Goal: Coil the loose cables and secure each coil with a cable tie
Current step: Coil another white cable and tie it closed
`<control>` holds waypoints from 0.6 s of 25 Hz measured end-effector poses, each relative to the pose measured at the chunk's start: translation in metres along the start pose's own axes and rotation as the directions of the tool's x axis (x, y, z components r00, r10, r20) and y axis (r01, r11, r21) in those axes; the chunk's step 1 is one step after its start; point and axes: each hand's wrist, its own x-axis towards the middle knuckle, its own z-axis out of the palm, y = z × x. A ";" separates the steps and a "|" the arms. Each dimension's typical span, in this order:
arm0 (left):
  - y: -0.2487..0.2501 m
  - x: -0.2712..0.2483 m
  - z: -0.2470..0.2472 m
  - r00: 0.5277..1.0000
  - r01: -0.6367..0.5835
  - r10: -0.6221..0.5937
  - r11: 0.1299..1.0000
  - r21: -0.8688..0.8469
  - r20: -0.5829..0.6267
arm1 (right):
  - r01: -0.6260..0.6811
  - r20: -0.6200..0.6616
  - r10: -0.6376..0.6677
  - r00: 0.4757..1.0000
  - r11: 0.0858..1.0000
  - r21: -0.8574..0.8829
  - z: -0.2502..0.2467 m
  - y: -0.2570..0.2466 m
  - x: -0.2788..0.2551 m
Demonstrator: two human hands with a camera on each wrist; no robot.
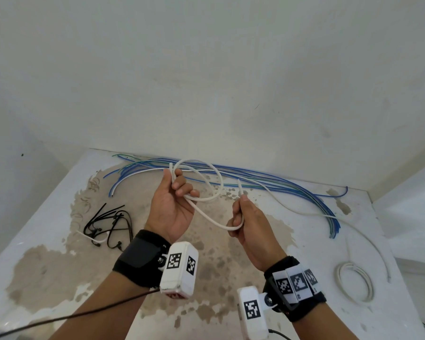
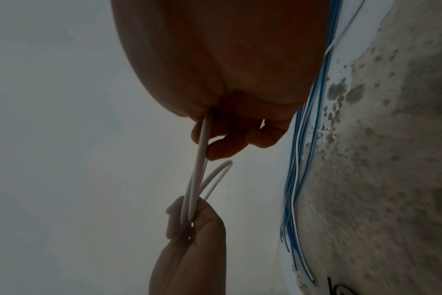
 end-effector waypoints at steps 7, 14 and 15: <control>0.007 -0.005 -0.006 0.983 0.172 -0.178 0.979 0.112 0.041 | 0.024 -0.030 -0.022 0.999 0.995 0.092 -0.001 -0.006 0.002; 0.002 -0.016 -0.013 0.953 0.282 -0.295 0.948 0.151 0.072 | 0.019 -0.031 -0.026 0.999 0.976 -0.216 0.009 -0.003 0.006; 0.003 -0.017 -0.014 0.947 0.301 -0.313 0.942 0.146 0.073 | -0.003 -0.020 -0.001 1.000 0.977 -0.214 0.009 0.000 0.006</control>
